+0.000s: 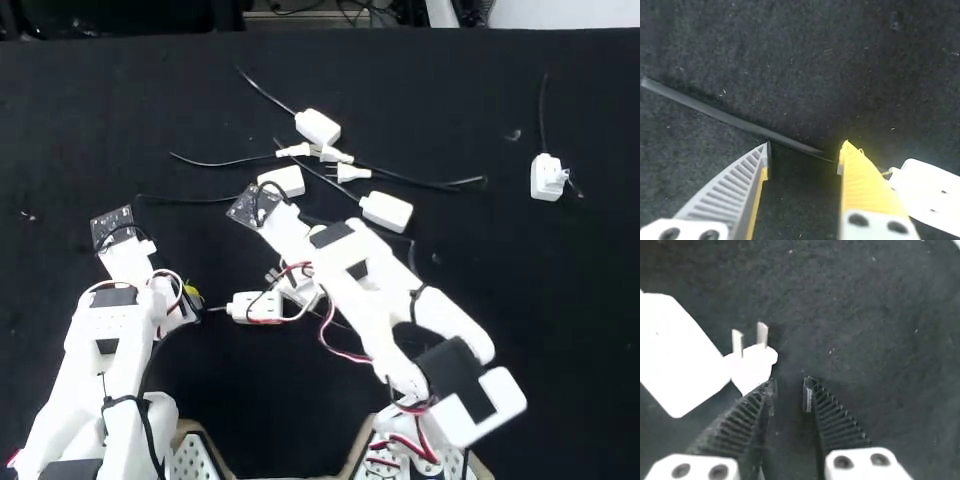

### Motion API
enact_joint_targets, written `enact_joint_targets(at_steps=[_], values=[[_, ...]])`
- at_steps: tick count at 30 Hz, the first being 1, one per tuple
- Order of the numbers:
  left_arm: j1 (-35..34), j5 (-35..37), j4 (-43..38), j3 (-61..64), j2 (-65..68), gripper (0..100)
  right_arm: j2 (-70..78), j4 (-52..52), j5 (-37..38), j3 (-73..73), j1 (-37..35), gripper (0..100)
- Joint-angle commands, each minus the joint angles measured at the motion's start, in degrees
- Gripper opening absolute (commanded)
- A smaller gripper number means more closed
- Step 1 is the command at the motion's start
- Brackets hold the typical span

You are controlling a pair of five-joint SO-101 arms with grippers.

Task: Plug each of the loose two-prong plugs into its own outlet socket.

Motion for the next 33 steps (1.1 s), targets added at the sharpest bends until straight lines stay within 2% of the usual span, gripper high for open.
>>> enact_joint_targets(at_steps=[1,5,11,19,31,33], values=[[-0.31,-0.70,0.70,-0.48,0.26,22,-6.29,0.97,-0.79,-0.13,-0.18,8.5],[-0.31,-0.70,0.70,-0.48,0.26,22,-8.92,-0.53,0.26,3.82,-3.69,8.5],[-0.31,-0.70,0.70,-0.48,0.26,22,-2.77,-3.69,2.73,4.35,-4.04,8.3],[-0.31,-0.70,0.70,-0.48,0.26,22,4.44,5.80,2.73,-3.12,-4.04,8.3],[-0.31,-0.70,0.70,-0.48,0.26,22,-4.18,2.64,2.37,2.15,-4.48,8.8],[-0.31,-0.70,0.70,-0.48,0.26,22,-4.18,2.81,2.37,2.42,-5.36,11.9]])
